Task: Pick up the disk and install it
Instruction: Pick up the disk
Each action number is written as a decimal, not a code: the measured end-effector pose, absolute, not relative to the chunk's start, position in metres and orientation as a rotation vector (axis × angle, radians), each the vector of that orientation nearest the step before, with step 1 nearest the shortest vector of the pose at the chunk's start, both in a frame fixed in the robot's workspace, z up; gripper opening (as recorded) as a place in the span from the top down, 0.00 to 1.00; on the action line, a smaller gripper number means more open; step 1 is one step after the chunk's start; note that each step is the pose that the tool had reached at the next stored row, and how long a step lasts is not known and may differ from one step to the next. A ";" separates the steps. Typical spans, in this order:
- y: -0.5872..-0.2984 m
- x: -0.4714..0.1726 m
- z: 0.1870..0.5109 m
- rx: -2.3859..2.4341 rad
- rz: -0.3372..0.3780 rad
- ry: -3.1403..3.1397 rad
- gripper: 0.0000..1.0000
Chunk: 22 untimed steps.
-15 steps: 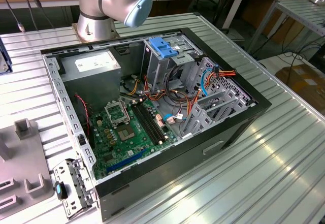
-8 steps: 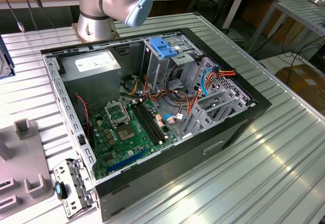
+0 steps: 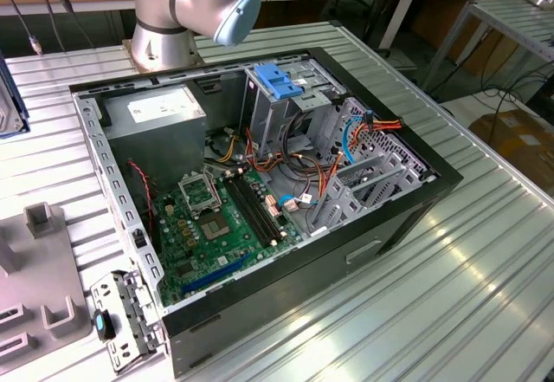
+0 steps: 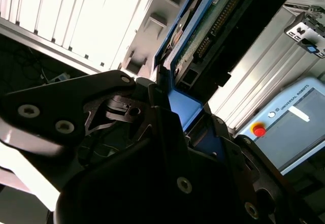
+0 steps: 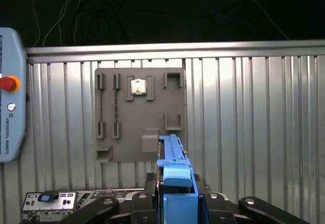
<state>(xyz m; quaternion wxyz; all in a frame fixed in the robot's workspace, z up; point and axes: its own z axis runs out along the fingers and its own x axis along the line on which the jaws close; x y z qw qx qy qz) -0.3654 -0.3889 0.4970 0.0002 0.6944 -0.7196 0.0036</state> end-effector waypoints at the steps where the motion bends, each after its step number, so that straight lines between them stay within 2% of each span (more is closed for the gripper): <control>1: -0.389 -0.364 0.497 2.181 0.011 -2.261 0.63; 22: -0.390 -0.331 0.497 2.181 0.012 -2.260 0.63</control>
